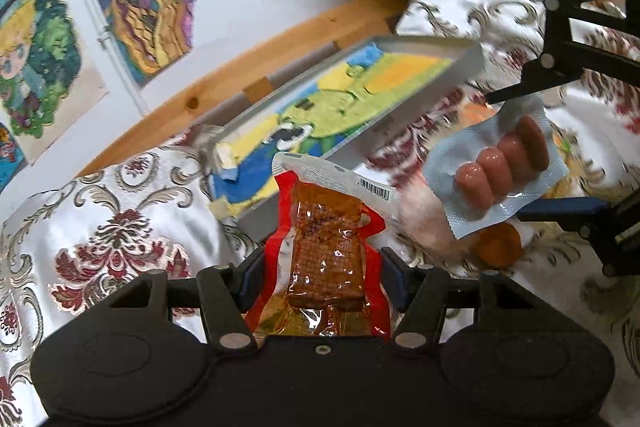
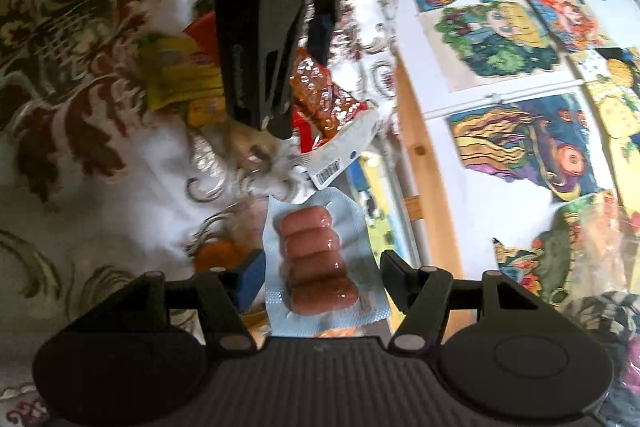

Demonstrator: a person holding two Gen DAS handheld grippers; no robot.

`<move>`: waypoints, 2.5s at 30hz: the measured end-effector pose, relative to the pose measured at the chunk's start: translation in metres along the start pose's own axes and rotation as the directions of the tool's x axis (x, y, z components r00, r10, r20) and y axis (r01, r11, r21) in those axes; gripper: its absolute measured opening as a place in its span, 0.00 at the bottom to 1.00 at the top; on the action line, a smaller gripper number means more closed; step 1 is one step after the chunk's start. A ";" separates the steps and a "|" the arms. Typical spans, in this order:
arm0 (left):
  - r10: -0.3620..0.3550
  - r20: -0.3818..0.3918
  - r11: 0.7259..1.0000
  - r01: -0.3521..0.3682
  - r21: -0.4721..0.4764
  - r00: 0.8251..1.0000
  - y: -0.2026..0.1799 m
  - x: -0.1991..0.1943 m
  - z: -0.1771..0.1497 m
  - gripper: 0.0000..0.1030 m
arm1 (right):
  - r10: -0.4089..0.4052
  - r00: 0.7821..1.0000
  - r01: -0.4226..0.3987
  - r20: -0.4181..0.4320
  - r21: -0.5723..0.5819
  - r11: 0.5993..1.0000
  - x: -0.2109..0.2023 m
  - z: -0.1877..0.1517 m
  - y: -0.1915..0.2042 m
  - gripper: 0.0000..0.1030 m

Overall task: Organize snacks
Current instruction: 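Carry the red bag and sausage pack over the metal tray and lower them, then open both grippers to release the red bag and sausage pack in the tray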

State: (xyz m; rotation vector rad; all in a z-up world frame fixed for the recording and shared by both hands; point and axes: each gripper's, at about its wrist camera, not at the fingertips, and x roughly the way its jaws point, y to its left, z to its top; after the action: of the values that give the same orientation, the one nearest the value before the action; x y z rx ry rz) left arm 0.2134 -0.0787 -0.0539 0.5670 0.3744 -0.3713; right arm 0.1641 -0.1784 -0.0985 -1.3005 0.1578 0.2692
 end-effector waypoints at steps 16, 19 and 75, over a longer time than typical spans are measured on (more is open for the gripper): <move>0.092 0.091 0.966 -0.067 -0.250 0.992 0.047 0.037 0.061 0.60 | -0.216 0.970 0.239 -0.108 0.295 0.925 0.065 -0.007 -0.075 0.65; 0.111 0.100 0.954 -0.078 -0.288 0.989 0.058 0.055 0.077 0.60 | -0.242 0.963 0.268 -0.118 0.335 0.903 0.083 -0.010 -0.089 0.65; 0.136 -0.031 0.770 -0.125 -0.626 0.990 0.100 0.007 0.108 0.99 | -0.186 0.977 0.190 -0.106 0.829 0.526 0.011 -0.037 -0.171 1.00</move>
State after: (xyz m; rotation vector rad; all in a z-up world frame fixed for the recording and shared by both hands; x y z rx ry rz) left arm 0.2885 -0.0645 0.0716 -0.0727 0.4136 -0.0962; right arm 0.2246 -0.2545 0.0471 -0.3258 0.1204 -0.0231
